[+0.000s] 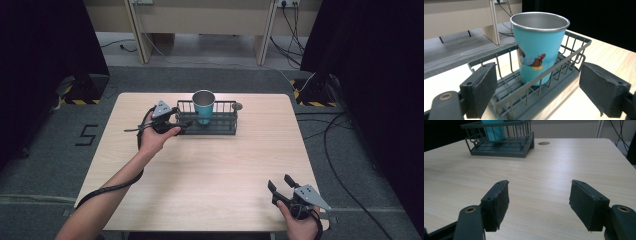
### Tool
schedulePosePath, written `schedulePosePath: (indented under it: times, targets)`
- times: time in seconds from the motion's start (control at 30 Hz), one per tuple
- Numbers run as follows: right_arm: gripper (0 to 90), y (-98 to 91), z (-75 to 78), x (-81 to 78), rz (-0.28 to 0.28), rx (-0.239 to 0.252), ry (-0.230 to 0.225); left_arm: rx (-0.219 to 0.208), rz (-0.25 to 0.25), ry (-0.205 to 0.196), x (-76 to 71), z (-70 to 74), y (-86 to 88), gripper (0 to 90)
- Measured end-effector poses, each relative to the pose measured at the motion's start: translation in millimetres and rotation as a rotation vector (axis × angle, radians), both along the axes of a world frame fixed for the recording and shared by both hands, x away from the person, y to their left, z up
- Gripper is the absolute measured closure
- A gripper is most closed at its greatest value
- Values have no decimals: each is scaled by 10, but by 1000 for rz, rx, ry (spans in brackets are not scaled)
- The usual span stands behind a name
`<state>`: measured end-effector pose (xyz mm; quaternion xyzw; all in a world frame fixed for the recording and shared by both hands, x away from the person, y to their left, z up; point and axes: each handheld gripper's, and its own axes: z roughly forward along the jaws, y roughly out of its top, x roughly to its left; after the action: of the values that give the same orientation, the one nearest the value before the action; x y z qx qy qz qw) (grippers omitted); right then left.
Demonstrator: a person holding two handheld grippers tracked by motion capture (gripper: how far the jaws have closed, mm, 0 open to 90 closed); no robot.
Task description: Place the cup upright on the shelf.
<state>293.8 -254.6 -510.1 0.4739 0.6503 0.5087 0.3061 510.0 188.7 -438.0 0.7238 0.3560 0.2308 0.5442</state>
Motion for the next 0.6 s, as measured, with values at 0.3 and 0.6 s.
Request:
schedulePosePath:
  times: [0.3,0.6]
  targets:
    - [325,0,0,0,-2,1,1,-9,0,-9,-172,18,123,142]
    - [325,-4,1,0,-5,2,-1,2,-4,-25,-358,5,229,142]
